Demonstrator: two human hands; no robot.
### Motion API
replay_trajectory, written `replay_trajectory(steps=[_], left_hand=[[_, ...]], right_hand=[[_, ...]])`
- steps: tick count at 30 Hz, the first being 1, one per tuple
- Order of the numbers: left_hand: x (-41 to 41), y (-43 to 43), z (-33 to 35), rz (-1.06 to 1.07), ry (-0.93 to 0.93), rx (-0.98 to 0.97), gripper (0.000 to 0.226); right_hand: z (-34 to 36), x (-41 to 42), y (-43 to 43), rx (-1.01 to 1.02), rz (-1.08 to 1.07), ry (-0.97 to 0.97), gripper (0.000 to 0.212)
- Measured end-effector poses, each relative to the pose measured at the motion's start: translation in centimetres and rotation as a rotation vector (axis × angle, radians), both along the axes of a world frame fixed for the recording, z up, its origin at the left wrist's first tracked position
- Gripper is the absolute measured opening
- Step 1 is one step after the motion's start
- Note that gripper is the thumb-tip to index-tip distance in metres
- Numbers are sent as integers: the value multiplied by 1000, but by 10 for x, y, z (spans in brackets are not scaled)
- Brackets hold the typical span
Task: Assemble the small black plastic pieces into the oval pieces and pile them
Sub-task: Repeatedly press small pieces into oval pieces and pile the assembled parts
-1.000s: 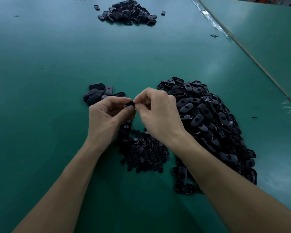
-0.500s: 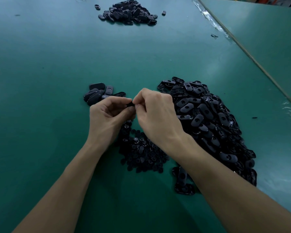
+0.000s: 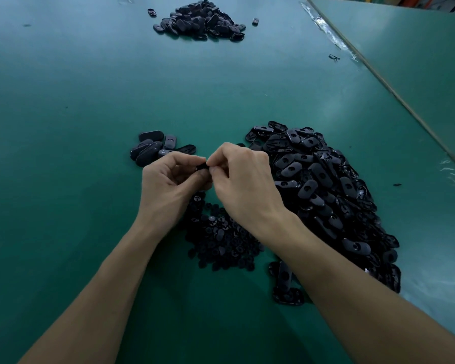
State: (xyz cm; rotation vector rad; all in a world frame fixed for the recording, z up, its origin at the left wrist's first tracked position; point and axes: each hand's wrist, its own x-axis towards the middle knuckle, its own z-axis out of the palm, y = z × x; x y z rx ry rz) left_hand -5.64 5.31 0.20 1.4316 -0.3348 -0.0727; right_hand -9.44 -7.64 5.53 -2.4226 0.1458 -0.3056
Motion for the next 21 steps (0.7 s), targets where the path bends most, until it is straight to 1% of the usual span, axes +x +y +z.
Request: replay_trajectory(steps=[5,9,11,16,19,21], left_hand=[[1,1,-2,14,1,13,20],[2,1,-4,60,-31,58,20],[3,1,-5,89,-41,74,19],[6,3,-5,128,-45,113,23],[6,2,-5,111,-3,96,24],[5,1,-4,85,24,59,23]], right_hand=[[4,-1,1,-10,3,4,16],[8,-5,6,-112,36,22,19],[9,-5,8,-132,55,40,19],[11,-2,6,-59,103,91,23],[12,1,-1,-36,80,30,24],[13,3,-6,-66,68,35,28]])
